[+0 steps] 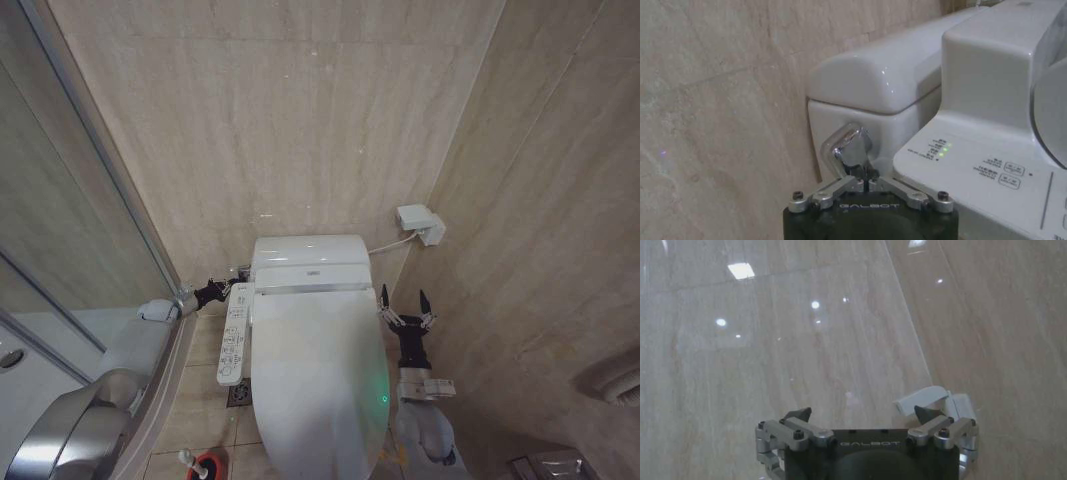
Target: Open the toilet lid, clean the toilet bowl with a toilet brush, close the toilet lid, and flush.
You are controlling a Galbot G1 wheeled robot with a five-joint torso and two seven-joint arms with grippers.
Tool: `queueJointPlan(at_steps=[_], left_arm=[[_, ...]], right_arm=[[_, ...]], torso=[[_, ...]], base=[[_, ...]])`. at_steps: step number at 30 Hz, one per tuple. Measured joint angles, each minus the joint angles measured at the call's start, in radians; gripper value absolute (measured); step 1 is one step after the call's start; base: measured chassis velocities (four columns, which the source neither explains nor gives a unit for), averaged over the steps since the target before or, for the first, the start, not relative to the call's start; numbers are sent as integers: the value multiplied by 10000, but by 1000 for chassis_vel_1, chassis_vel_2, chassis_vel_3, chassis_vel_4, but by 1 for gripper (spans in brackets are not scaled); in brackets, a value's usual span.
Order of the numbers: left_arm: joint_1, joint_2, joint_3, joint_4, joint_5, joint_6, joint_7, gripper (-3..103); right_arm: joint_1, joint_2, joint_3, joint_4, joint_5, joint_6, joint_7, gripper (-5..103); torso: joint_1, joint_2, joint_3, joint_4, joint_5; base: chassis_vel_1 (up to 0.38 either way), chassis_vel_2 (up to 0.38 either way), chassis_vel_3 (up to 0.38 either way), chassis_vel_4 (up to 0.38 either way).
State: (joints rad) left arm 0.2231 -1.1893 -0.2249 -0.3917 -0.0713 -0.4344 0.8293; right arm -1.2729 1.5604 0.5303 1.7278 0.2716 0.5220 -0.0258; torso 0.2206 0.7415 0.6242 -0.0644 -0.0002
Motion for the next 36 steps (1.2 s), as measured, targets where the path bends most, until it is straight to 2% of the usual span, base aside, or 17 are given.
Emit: queueJointPlan(at_steps=[16, 36], left_arm=[[-42, -25, 6, 14, 1, 4, 15, 0], [-68, -18, -3, 18, -2, 4, 43, 0]], right_arm=[[7, 35, -7, -22, -40, 0, -5, 100], [3, 56, -6, -41, -51, 2, -5, 100]], torso=[[0, 0, 1, 6, 2], [0, 0, 0, 2, 2]], base=[[0, 0, 0, 0], [0, 0, 0, 0]])
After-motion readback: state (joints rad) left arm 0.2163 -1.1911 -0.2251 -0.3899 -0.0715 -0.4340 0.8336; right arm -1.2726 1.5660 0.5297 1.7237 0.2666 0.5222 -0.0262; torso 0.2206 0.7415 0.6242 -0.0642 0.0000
